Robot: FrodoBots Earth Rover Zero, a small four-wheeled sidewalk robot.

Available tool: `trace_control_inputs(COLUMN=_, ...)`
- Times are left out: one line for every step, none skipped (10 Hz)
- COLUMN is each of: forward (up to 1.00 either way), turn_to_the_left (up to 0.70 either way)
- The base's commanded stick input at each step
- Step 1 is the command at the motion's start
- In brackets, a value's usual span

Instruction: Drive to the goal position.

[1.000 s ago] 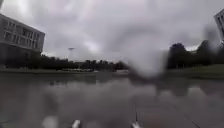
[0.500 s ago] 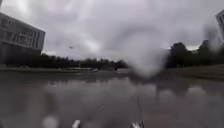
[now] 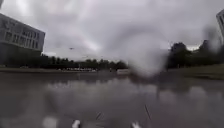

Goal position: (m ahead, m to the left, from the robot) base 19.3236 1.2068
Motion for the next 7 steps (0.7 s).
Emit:
trace_control_inputs(forward=0.70, turn_to_the_left=-0.02)
trace_control_inputs(forward=0.70, turn_to_the_left=-0.16)
trace_control_inputs(forward=0.70, turn_to_the_left=-0.31)
trace_control_inputs(forward=0.70, turn_to_the_left=-0.20)
trace_control_inputs(forward=0.70, turn_to_the_left=0.00)
trace_control_inputs(forward=0.70, turn_to_the_left=0.00)
trace_control_inputs(forward=0.70, turn_to_the_left=0.00)
